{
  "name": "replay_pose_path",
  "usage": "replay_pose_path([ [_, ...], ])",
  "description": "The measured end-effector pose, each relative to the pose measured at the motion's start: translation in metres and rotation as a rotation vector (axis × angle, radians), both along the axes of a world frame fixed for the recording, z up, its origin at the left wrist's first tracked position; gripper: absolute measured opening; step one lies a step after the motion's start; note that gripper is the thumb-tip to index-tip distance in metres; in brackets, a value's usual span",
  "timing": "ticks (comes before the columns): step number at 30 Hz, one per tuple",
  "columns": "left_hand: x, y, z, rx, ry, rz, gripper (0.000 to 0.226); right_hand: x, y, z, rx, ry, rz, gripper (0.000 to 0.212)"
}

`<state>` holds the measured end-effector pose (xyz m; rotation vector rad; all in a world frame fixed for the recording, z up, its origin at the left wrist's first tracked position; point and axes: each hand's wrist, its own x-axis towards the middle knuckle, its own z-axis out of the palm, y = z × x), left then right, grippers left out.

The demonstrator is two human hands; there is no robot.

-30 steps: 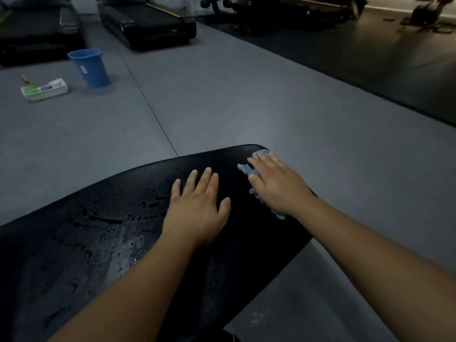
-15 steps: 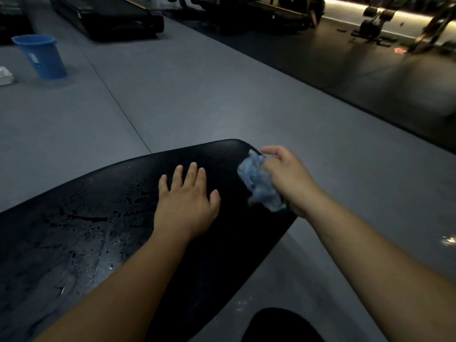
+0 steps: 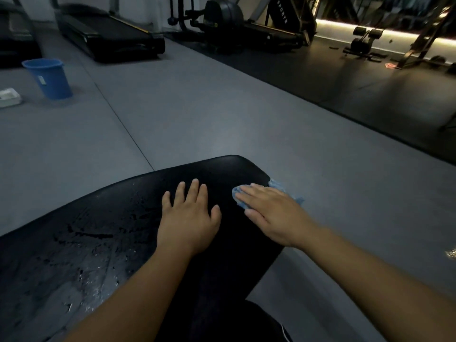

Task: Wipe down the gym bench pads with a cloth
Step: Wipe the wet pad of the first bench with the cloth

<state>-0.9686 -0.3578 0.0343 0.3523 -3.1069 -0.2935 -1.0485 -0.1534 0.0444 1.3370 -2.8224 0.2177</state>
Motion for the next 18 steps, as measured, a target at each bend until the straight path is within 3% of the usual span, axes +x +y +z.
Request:
replay_pose_path([
  [6, -0.004, -0.002, -0.001, -0.012, 0.003, -0.01, 0.067, -0.038, 0.009, 0.015, 0.128, -0.015, 0.212, 0.055],
  [9, -0.005, -0.004, -0.003, -0.009, 0.008, -0.013, 0.067, -0.055, 0.021, 0.029, 0.222, 0.063, 0.408, 0.055],
  [12, -0.007, -0.004, -0.004, -0.017, 0.008, -0.007, 0.067, -0.068, 0.028, 0.022, 0.215, 0.14, 0.461, 0.055],
  [15, -0.009, -0.003, -0.004, -0.023, 0.006, -0.004, 0.067, -0.081, 0.001, -0.002, 0.021, 0.083, 0.281, 0.052],
  [18, -0.009, -0.003, -0.003, -0.029, -0.003, -0.006, 0.067, -0.114, -0.048, -0.015, -0.042, -0.002, -0.076, 0.054],
])
